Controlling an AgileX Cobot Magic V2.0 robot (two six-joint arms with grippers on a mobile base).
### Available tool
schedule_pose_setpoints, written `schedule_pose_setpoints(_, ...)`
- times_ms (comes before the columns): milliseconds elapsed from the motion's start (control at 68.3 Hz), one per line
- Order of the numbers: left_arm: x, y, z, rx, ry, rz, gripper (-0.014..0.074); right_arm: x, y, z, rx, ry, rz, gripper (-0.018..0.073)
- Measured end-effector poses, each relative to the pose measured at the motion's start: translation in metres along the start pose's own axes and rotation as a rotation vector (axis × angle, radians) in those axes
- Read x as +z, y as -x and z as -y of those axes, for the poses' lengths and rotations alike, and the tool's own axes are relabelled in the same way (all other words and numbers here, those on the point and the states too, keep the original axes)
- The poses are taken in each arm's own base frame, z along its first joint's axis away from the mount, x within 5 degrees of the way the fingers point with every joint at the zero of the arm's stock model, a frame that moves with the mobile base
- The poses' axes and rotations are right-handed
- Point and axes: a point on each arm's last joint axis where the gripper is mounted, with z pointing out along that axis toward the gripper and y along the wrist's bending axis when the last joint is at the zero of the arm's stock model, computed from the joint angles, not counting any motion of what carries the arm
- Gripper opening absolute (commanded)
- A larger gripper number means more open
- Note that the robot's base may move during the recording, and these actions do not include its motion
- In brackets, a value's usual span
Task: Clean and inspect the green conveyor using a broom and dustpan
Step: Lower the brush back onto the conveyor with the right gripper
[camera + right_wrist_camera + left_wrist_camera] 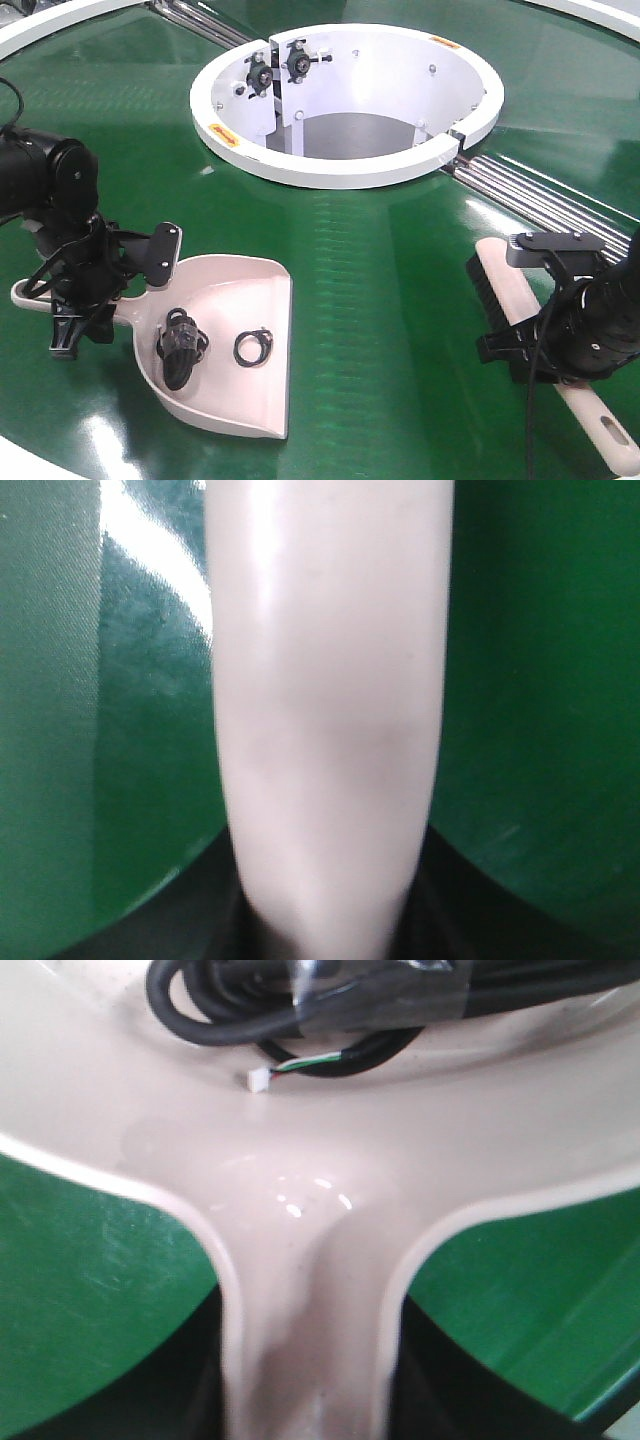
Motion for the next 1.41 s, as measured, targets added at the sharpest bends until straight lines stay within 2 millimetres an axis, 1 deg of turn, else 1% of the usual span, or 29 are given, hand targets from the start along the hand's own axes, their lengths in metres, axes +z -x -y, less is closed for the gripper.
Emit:
schedule_pose_setpoints(205,0.0,0.0,0.0,0.0,0.0,0.0,-0.0008,0.003,0.002,0.0,-0.001,0.0,0.005,-0.0002)
schedule_pose_setpoints(307,0.0,0.0,0.0,0.0,0.0,0.0,-0.0008,0.014,0.003,0.0,0.003,-0.002,-0.038,-0.0002)
schedule_pose_setpoints(454,0.0,0.0,0.0,0.0,0.0,0.001,-0.0008,0.034,0.004,-0.001,0.003,0.012,-0.117,-0.0002)
schedule_pose_setpoints(542,0.0,0.0,0.0,0.0,0.0,0.001,-0.0008,0.042,0.005,-0.001,0.008,0.013,-0.145,-0.0002)
schedule_pose_setpoints(674,0.0,0.001,0.0,-0.003,-0.002,0.006,-0.0008,0.049,0.005,-0.001,-0.004,0.011,-0.165,0.0001)
schedule_pose_setpoints(791,0.0,0.003,0.001,-0.015,-0.009,0.029,-0.0008,0.05,0.005,-0.001,-0.028,0.013,-0.169,0.002)
schedule_pose_setpoints(996,0.0,0.009,0.002,-0.049,-0.03,0.099,-0.0002,0.05,0.005,-0.001,-0.038,0.013,-0.175,0.0111)
schedule_pose_setpoints(1127,0.0,0.011,0.003,-0.06,-0.036,0.12,0.0031,0.05,0.005,-0.001,-0.039,0.013,-0.175,0.0188)
schedule_pose_setpoints(1259,0.0,0.011,0.003,-0.06,-0.037,0.121,0.0106,0.05,0.004,-0.001,-0.039,0.013,-0.18,0.0284)
schedule_pose_setpoints(1406,0.0,0.011,0.003,-0.06,-0.039,0.122,0.0235,0.05,0.004,-0.001,-0.041,0.012,-0.183,0.0394)
